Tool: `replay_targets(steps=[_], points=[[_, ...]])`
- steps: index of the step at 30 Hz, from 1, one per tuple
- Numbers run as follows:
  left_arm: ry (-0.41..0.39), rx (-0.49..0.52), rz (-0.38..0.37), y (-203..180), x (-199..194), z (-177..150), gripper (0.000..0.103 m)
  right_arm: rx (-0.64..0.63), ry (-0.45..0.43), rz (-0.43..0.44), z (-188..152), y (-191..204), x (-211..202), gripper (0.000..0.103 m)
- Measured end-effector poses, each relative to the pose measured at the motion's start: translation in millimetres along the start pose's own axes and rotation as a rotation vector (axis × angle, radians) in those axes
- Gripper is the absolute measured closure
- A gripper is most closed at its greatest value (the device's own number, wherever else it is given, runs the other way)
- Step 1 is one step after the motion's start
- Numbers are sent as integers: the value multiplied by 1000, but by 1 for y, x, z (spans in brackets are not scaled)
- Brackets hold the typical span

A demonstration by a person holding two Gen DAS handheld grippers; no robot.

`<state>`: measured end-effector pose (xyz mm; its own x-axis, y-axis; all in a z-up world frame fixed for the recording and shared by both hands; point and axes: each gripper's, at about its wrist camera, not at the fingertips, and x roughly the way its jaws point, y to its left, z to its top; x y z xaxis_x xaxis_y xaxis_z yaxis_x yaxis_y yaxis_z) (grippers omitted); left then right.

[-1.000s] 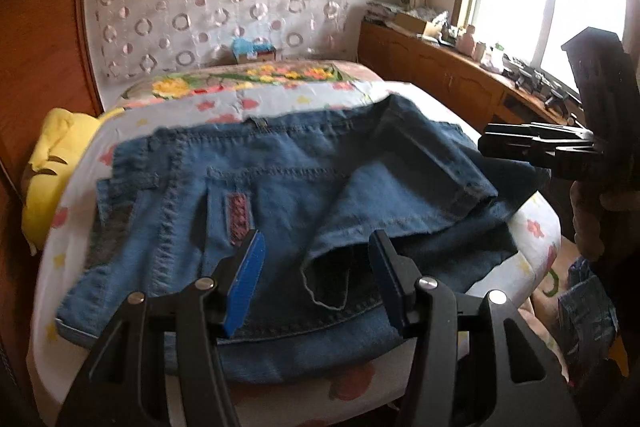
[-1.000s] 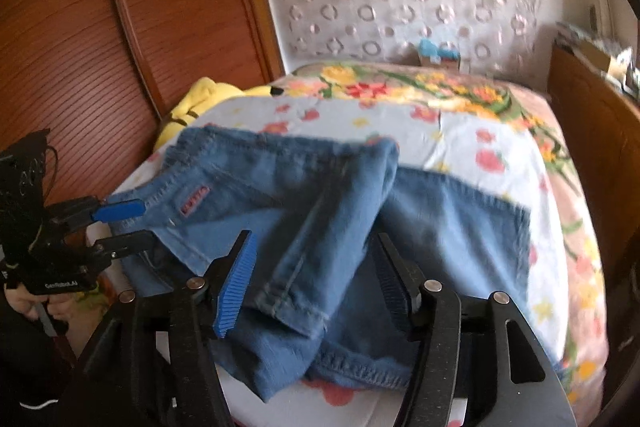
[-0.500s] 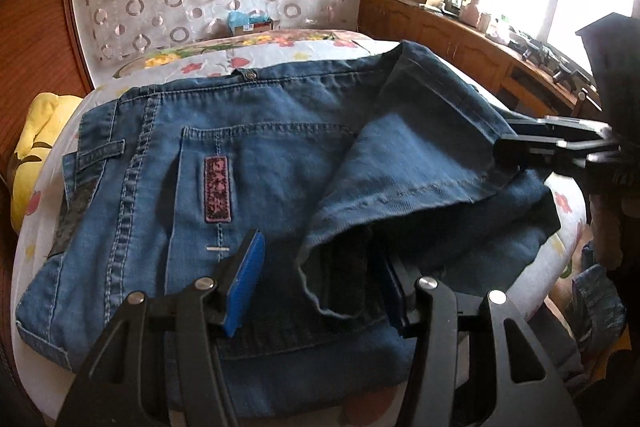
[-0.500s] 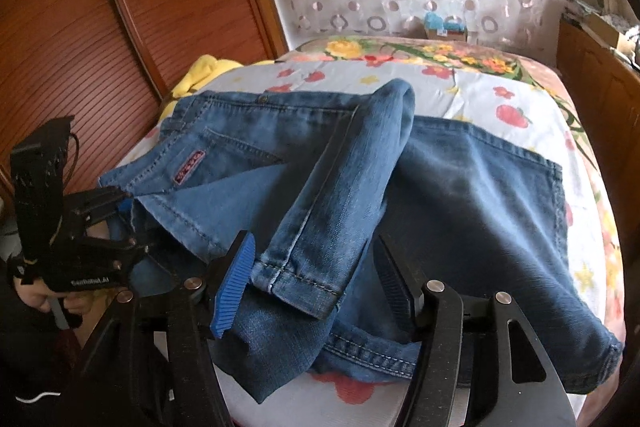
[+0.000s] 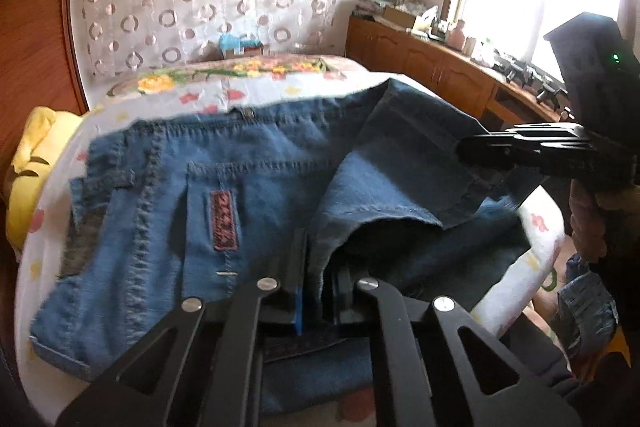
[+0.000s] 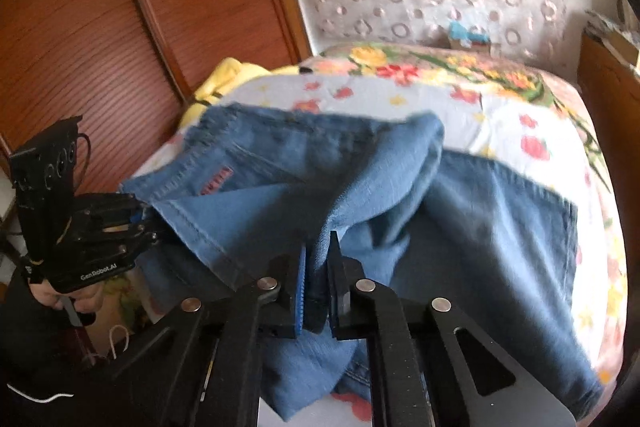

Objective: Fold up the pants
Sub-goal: 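Grasp the jeans leg with the left tool and lift it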

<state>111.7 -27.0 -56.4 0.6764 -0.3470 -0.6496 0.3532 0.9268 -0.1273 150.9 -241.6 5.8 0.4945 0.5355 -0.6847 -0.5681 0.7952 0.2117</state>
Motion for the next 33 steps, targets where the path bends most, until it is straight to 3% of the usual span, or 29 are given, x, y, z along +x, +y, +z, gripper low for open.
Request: replay_targets(steps=[13,19,33], points=[[-176,-6,76,24,-83,25,97,-139,-125,57,81,61,-13,99],[-137,-12,134,55,-87,18,97,-155,-135,90,107,83,10,99],[-93,-100,174,94,-90,-14,97,-203,-87,92,153,133,84,99]])
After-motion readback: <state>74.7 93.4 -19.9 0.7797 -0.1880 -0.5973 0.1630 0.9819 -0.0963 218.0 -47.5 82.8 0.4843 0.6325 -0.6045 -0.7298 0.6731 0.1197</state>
